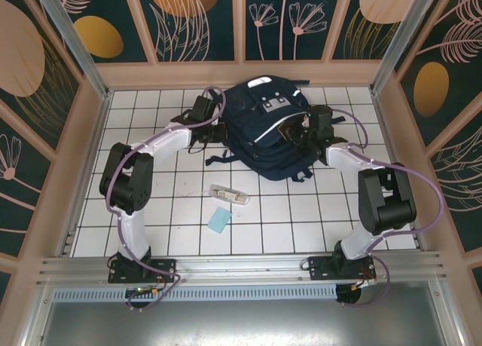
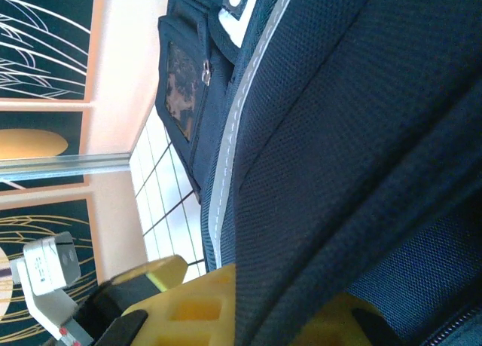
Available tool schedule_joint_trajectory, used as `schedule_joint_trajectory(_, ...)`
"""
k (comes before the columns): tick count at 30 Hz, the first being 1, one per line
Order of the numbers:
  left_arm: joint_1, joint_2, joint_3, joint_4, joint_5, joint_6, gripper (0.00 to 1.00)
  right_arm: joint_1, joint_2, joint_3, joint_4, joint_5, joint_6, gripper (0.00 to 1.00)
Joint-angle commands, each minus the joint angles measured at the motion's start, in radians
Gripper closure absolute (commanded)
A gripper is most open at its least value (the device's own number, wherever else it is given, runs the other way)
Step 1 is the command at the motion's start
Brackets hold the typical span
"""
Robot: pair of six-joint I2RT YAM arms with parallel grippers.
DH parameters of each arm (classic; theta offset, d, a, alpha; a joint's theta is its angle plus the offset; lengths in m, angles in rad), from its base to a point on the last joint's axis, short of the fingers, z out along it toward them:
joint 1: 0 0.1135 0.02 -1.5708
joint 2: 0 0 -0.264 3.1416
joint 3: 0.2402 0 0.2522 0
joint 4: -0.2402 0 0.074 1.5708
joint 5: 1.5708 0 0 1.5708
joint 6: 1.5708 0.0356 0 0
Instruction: Pack the student bag
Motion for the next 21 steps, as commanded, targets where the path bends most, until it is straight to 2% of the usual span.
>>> schedule_joint_trajectory(1, 0.005, 0.003, 0.025, 0.003, 0.011, -0.030, 1.00, -0.001, -0.036, 0.005, 0.017, -0.038, -0.039, 0.84)
schedule_joint_trajectory(3, 0.005, -0.028, 0.011, -0.001, -0.011, -0.035, 1.00, 0.006, -0.039, 0.021, -0.023, -0.050, -0.066, 0.51)
schedule_joint_trajectory(5, 0.005, -0.066, -0.022, -0.004, -0.045, -0.043, 0.83, 0.021, -0.063, 0.032, -0.086, -0.050, -0.112, 0.28)
schedule_joint_trajectory(6, 0.006, -0.091, -0.042, -0.001, -0.060, -0.048, 0.78, 0.030, -0.079, 0.038, -0.139, -0.046, -0.150, 0.22)
schedule_joint_trajectory(8, 0.005, -0.137, -0.086, 0.009, -0.098, -0.063, 0.61, 0.049, -0.116, 0.047, -0.242, -0.037, -0.240, 0.21)
schedule_joint_trajectory(10, 0.007, -0.179, -0.123, 0.023, -0.127, -0.073, 0.56, 0.081, -0.155, 0.057, -0.353, -0.018, -0.343, 0.21)
schedule_joint_trajectory(11, 0.006, -0.198, -0.139, 0.030, -0.144, -0.081, 0.51, 0.107, -0.176, 0.059, -0.400, -0.002, -0.393, 0.21)
schedule_joint_trajectory(13, 0.009, -0.232, -0.166, 0.039, -0.173, -0.097, 0.29, 0.162, -0.200, 0.064, -0.476, 0.029, -0.464, 0.22)
schedule_joint_trajectory(15, 0.014, -0.246, -0.189, 0.045, -0.206, -0.113, 0.02, 0.224, -0.209, 0.069, -0.499, 0.029, -0.523, 0.23)
schedule_joint_trajectory(18, 0.025, -0.320, -0.228, 0.060, -0.256, -0.132, 0.02, 0.313, -0.163, 0.102, -0.515, 0.040, -0.611, 0.23)
schedule_joint_trajectory(21, 0.054, -0.368, -0.269, 0.074, -0.276, -0.146, 0.02, 0.400, -0.039, 0.203, -0.592, 0.083, -0.722, 0.24)
